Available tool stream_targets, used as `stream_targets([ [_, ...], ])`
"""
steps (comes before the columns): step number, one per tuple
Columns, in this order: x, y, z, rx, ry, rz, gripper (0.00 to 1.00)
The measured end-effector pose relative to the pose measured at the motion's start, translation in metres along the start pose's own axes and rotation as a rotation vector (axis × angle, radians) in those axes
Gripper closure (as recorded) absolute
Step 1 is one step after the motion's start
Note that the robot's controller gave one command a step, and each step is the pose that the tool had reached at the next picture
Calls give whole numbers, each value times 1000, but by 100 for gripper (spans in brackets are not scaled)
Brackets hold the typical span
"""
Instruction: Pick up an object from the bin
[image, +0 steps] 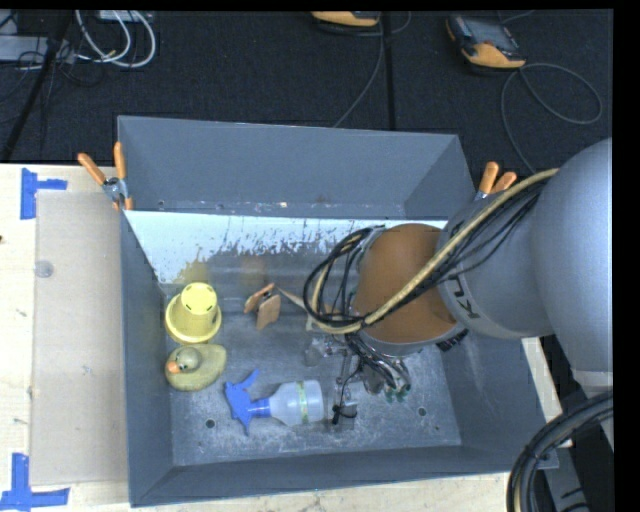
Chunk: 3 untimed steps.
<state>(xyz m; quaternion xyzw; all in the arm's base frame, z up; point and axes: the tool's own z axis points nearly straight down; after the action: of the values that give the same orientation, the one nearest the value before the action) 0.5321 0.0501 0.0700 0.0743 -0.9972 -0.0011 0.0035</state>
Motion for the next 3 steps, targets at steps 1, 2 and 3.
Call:
stream_targets([
  [1, -9, 14, 0, 1, 0, -27, 0],
  [2, -16, 63, 0, 0, 1, -31, 100],
  [3, -16, 63, 0, 0, 1, -32, 100],
])
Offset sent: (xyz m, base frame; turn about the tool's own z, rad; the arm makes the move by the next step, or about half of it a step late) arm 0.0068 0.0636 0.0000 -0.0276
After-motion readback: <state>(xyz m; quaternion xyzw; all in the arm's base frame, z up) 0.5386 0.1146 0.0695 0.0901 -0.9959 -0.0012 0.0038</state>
